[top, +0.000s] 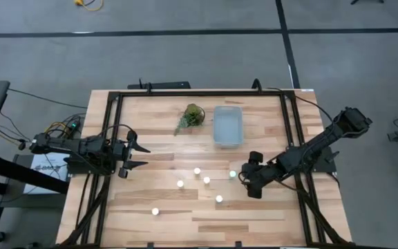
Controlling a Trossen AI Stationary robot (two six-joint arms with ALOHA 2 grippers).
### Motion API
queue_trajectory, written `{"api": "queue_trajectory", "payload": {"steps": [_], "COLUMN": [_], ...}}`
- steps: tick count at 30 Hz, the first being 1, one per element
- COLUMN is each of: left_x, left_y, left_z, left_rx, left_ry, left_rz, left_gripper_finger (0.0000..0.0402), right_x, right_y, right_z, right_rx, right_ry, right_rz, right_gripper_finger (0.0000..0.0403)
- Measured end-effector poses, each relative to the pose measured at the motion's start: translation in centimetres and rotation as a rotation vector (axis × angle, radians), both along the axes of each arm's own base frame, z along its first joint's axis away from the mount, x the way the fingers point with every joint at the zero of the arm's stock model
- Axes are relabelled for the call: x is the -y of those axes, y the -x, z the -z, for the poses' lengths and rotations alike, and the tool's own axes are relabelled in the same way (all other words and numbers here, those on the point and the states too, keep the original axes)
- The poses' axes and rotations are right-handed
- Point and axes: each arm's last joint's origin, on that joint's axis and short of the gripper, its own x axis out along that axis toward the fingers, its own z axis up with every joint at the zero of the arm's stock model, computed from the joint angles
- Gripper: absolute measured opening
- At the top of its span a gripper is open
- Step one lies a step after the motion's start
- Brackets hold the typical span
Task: Pick and place pill bottles into a basket
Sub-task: Put the top blue pill bottle into the gray bin
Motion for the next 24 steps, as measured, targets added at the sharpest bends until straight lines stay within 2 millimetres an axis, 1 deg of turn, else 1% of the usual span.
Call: {"api": "queue_trajectory", "payload": {"steps": [5, 9, 12, 19, 24], "left_x": [0.0, 0.0, 0.0, 0.0, 0.0], "left_y": [0.0, 0.0, 0.0, 0.0, 0.0], "left_z": [0.0, 0.0, 0.0, 0.0, 0.0], "left_rx": [0.001, 0.000, 0.001, 0.001, 0.000], "left_ry": [-0.008, -0.001, -0.006, -0.009, -0.001], "left_rz": [0.000, 0.000, 0.000, 0.000, 0.000], "left_gripper_finger": [0.0199, 0.0199, 0.0199, 0.0199, 0.0199], "right_x": [0.8, 1.5, 1.8, 1.6, 1.4], "right_y": [-0.9, -1.4, -2.0, -3.7, -4.3], "right_z": [-0.3, -0.4, -0.1, 0.8, 0.9], "right_rx": [0.047, 0.051, 0.058, 0.027, 0.018], "right_ry": [0.007, -0.024, -0.036, -0.028, -0.012], "right_rz": [-0.005, -0.013, -0.032, -0.088, -0.109], "right_gripper_finger": [0.0276, 0.0276, 0.0276, 0.0276, 0.0271]}}
